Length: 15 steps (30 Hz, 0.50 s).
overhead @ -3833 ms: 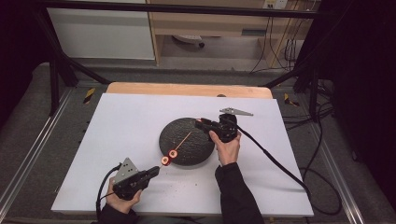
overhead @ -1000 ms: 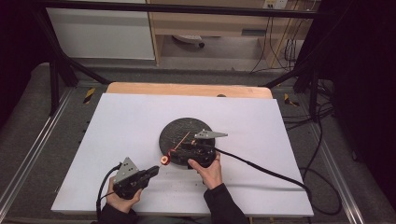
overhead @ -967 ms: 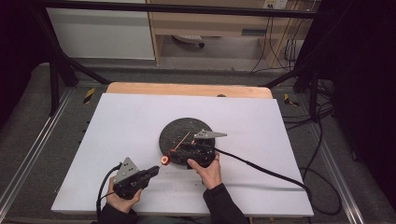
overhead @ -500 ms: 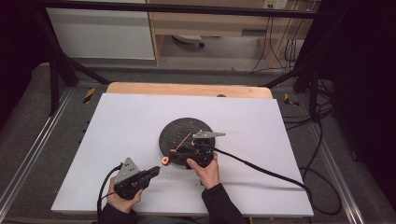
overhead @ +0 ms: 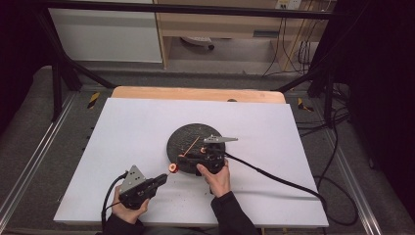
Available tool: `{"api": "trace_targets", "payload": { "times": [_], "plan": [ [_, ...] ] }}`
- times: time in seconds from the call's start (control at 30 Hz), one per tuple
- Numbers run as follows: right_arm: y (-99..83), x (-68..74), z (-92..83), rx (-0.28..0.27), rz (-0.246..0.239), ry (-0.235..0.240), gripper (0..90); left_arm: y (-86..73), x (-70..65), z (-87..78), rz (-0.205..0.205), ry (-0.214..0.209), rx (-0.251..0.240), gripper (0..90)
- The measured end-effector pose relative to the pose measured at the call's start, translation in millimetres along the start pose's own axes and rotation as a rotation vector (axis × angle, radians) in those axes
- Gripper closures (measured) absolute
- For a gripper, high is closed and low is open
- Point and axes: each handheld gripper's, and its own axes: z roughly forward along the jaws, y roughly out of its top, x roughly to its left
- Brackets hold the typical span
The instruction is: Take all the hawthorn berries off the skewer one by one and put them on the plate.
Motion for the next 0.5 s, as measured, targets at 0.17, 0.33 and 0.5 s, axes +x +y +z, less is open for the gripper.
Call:
{"api": "trace_targets", "payload": {
  "times": [0.17, 0.33, 0.5],
  "plan": [
    [4.3, 0.4, -3.5, -0.017, 0.005, -0.030, 63.0, 0.2, -0.4, -1.5, 0.006, 0.006, -0.004, 88.5],
    [13.7, -0.8, -10.0, -0.033, 0.006, -0.056, 63.1, 0.7, -0.4, -2.7, 0.005, 0.005, -0.014, 88.5],
    [21.4, -3.7, -14.0, -0.040, 0.004, -0.071, 63.2, 1.0, -0.3, -3.4, 0.006, 0.007, -0.020, 88.5]
  ]
}}
